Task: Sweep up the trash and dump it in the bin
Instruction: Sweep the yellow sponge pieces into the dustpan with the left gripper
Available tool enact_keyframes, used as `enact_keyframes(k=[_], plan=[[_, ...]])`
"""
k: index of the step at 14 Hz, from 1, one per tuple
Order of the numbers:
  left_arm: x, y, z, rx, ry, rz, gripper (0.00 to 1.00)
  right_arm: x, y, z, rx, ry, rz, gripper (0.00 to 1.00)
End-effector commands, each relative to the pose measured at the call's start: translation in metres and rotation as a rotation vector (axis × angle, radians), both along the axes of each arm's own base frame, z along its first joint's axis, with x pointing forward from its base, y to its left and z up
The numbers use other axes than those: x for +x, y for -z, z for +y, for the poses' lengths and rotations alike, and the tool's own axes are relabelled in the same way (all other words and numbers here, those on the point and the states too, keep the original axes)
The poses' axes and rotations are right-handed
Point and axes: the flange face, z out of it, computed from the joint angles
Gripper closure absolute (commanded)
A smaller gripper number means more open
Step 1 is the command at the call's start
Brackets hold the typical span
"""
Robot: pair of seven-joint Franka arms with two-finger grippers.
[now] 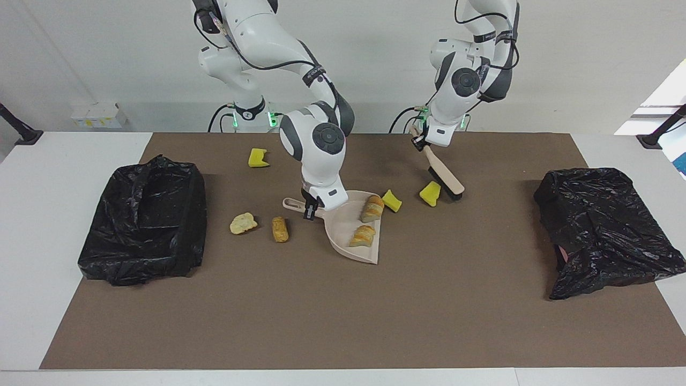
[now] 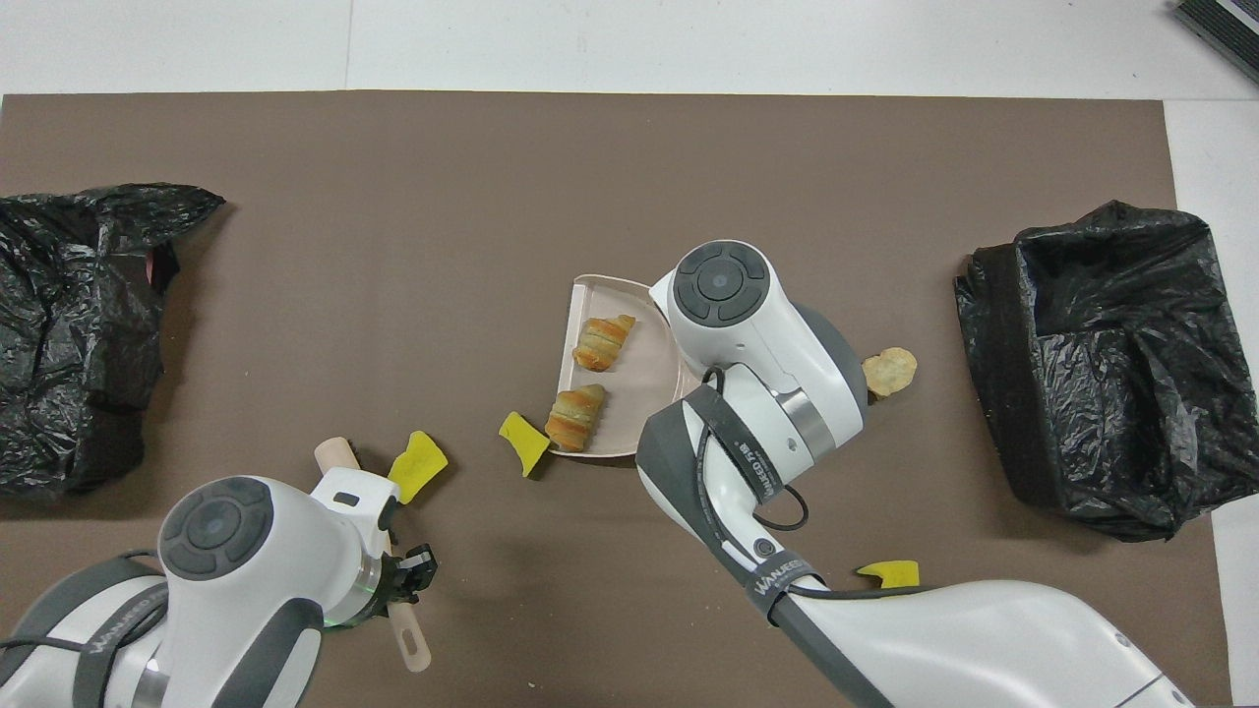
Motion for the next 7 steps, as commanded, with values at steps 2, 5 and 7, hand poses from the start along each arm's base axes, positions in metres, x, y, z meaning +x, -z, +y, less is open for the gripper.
enact_keyframes(k=[2, 5, 7], plan=[[0.008, 0.014, -0.039, -0.069, -0.038, -0.022, 1.0, -0.009, -0.003, 0.002, -0.019, -0.028, -0.012, 1.0], [0.039, 0.02, -0.071, -0.151, -0.109, -0.015, 1.0, -0.008, -0.003, 0.0, -0.019, -0.027, -0.012, 1.0], [0.057, 0.01, -0.094, -0.18, -0.1, -0.037, 1.0, -0.008, -0.003, 0.0, -0.019, -0.027, -0.012, 1.0]])
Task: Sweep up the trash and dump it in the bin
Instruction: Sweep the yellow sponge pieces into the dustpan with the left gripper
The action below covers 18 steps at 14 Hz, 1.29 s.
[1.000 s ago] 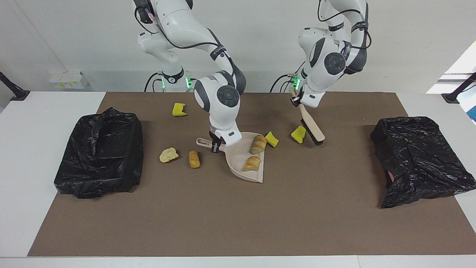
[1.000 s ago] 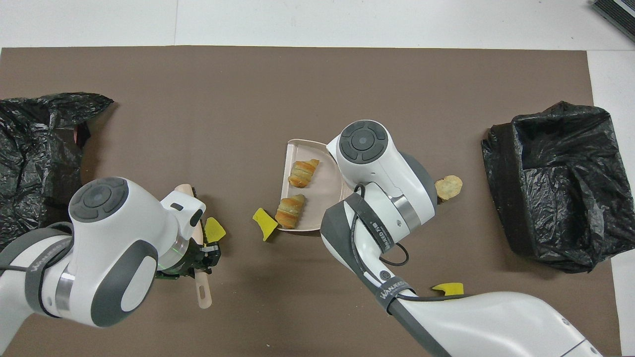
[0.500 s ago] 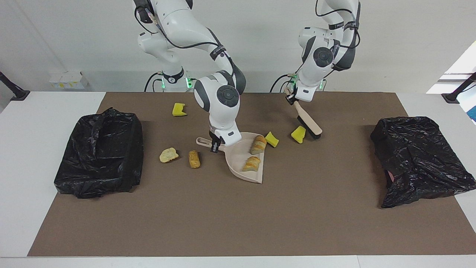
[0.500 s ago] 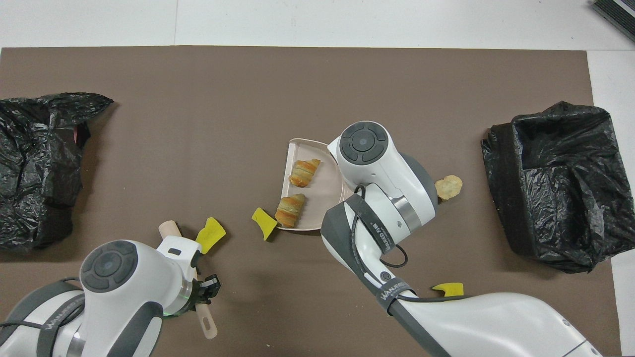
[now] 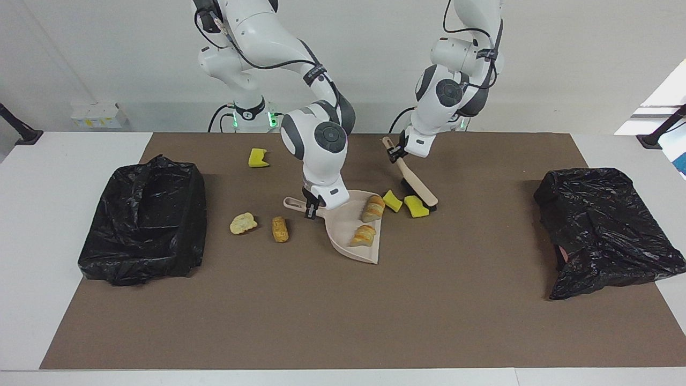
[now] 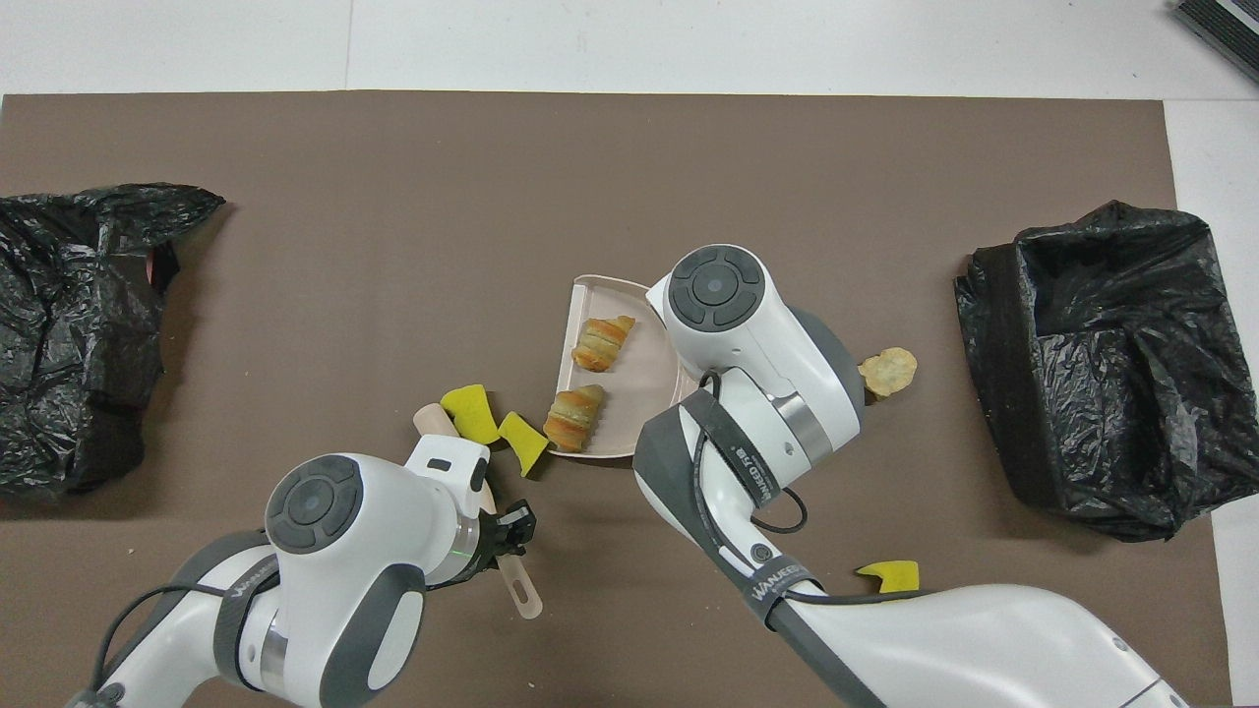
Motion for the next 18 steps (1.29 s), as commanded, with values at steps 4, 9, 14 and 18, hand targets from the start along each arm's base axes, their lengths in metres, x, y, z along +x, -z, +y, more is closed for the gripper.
enact_keyframes(k=[4, 9, 14, 18], plan=[[0.037, -0.009, -0.072, -0.095, 0.22, -0.094, 1.0, -0.006, -0.003, -0.002, -0.013, -0.015, -0.009, 1.0], [0.035, -0.029, -0.134, -0.168, 0.423, -0.185, 1.0, -0.007, -0.002, -0.002, -0.016, -0.005, -0.006, 1.0], [0.034, -0.028, -0.108, -0.125, 0.413, -0.071, 1.0, -0.005, -0.003, -0.005, -0.006, 0.007, -0.004, 1.0], [0.054, -0.045, -0.053, -0.064, 0.364, -0.019, 1.0, -0.002, -0.01, -0.008, 0.003, 0.016, -0.013, 1.0]])
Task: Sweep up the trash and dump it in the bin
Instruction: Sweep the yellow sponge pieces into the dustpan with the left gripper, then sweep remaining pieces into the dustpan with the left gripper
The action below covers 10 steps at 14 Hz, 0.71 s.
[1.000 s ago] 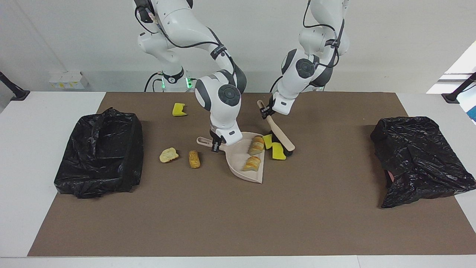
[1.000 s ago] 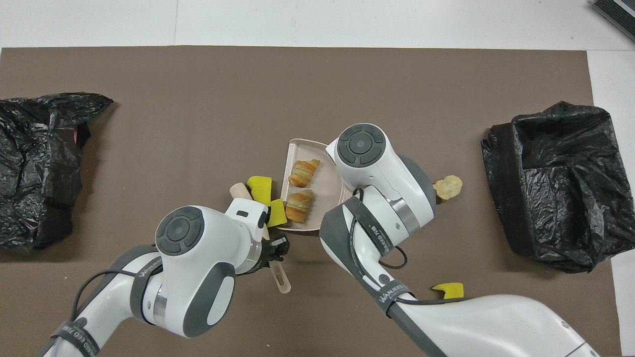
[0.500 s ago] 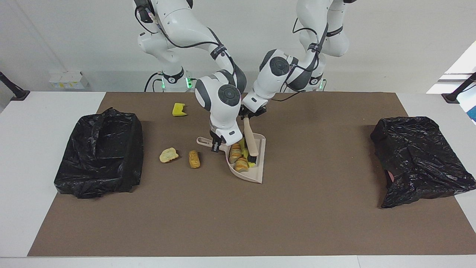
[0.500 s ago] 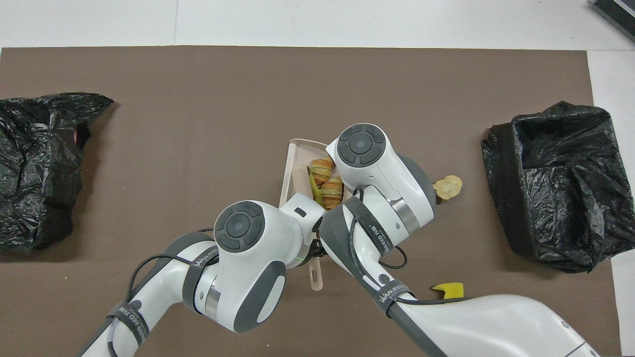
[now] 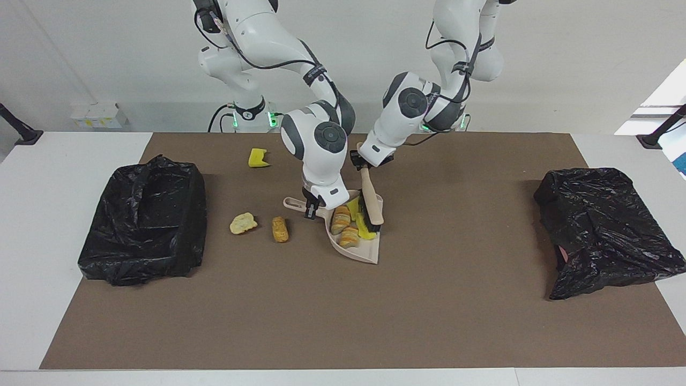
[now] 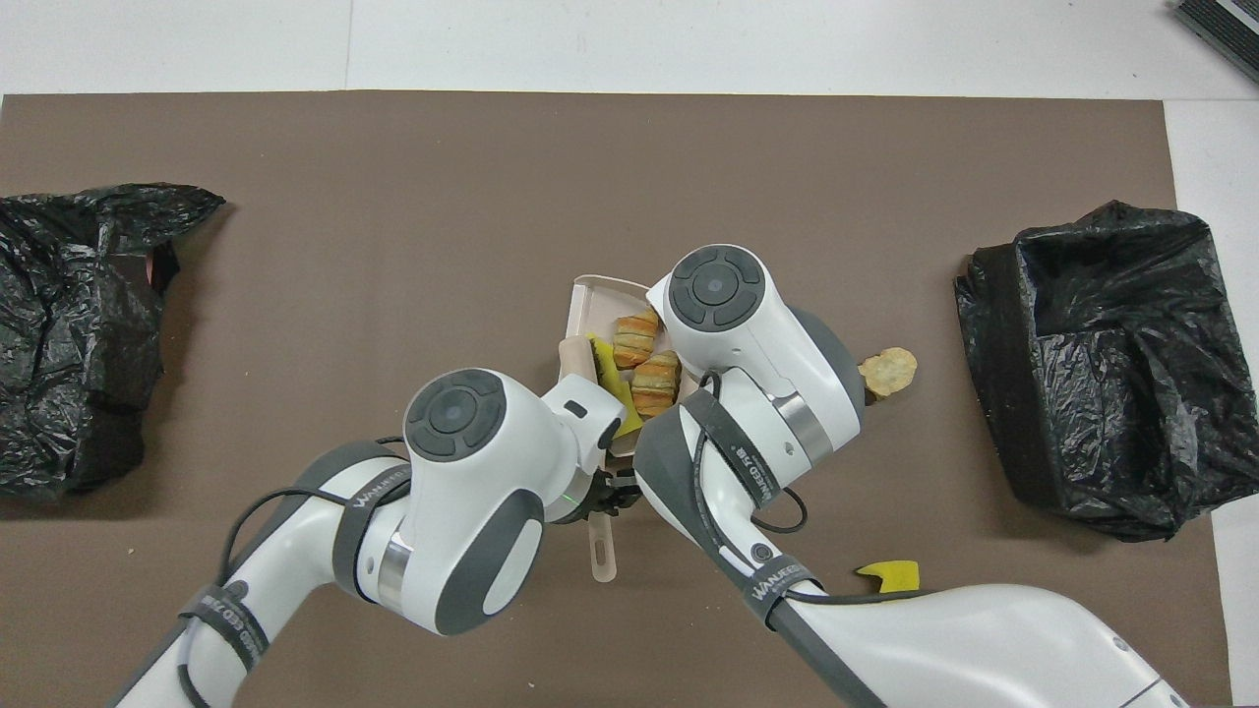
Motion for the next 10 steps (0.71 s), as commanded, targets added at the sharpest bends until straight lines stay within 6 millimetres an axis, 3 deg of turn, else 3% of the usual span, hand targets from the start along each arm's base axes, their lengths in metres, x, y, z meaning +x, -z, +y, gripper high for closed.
enact_keyframes(k=[1, 3, 6, 10], plan=[[-0.003, -0.008, 0.026, 0.044, -0.008, 0.013, 1.0, -0.001, -0.014, -0.009, 0.006, 0.01, -0.017, 1.0], [-0.003, -0.006, 0.033, 0.06, -0.005, 0.013, 1.0, 0.0, -0.017, -0.012, 0.007, 0.013, -0.02, 1.0], [0.012, -0.006, 0.055, 0.144, 0.022, -0.043, 1.0, 0.001, -0.026, -0.016, 0.015, 0.014, -0.032, 1.0], [0.013, -0.001, 0.058, 0.13, 0.03, -0.071, 1.0, 0.004, -0.03, -0.026, 0.016, 0.03, -0.035, 1.0]])
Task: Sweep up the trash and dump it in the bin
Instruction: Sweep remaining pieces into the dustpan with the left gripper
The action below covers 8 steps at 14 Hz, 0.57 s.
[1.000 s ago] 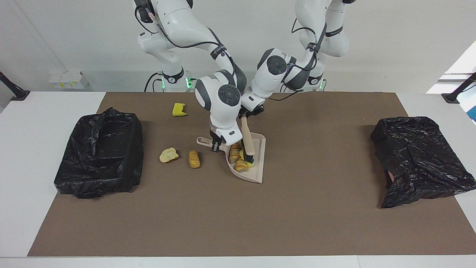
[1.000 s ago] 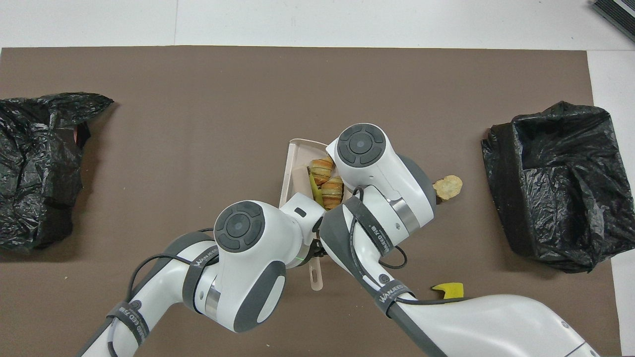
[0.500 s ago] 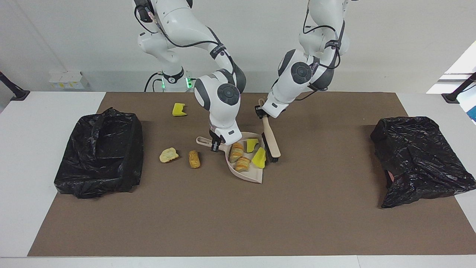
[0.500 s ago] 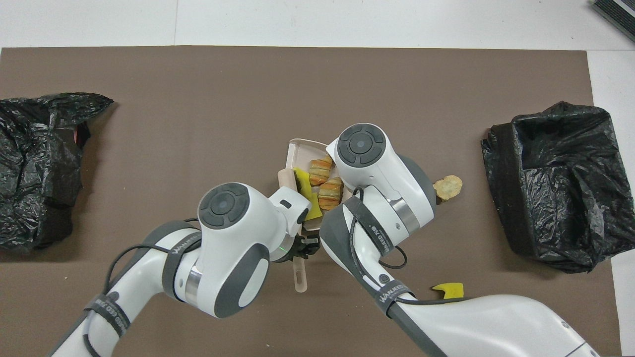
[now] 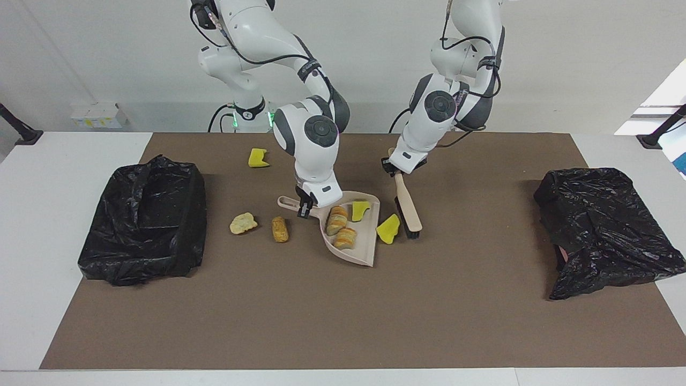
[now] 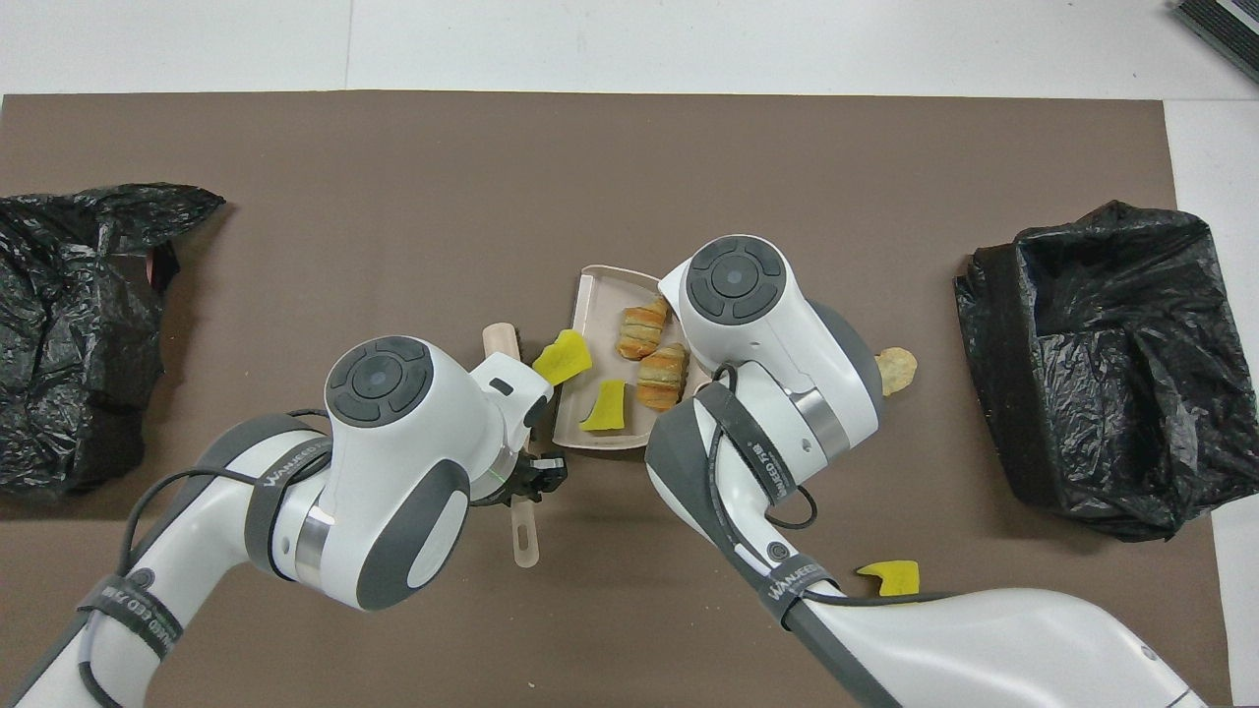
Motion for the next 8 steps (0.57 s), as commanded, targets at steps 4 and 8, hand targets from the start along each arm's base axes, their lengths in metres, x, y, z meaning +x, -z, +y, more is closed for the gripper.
enact_keyframes(k=[4, 8], plan=[[-0.004, -0.009, -0.007, -0.023, 0.097, -0.052, 1.0, -0.008, -0.004, 0.0, 0.001, -0.071, -0.001, 1.0], [-0.017, -0.028, -0.04, -0.055, 0.158, -0.094, 1.0, -0.008, 0.001, -0.006, -0.043, -0.187, 0.006, 1.0]])
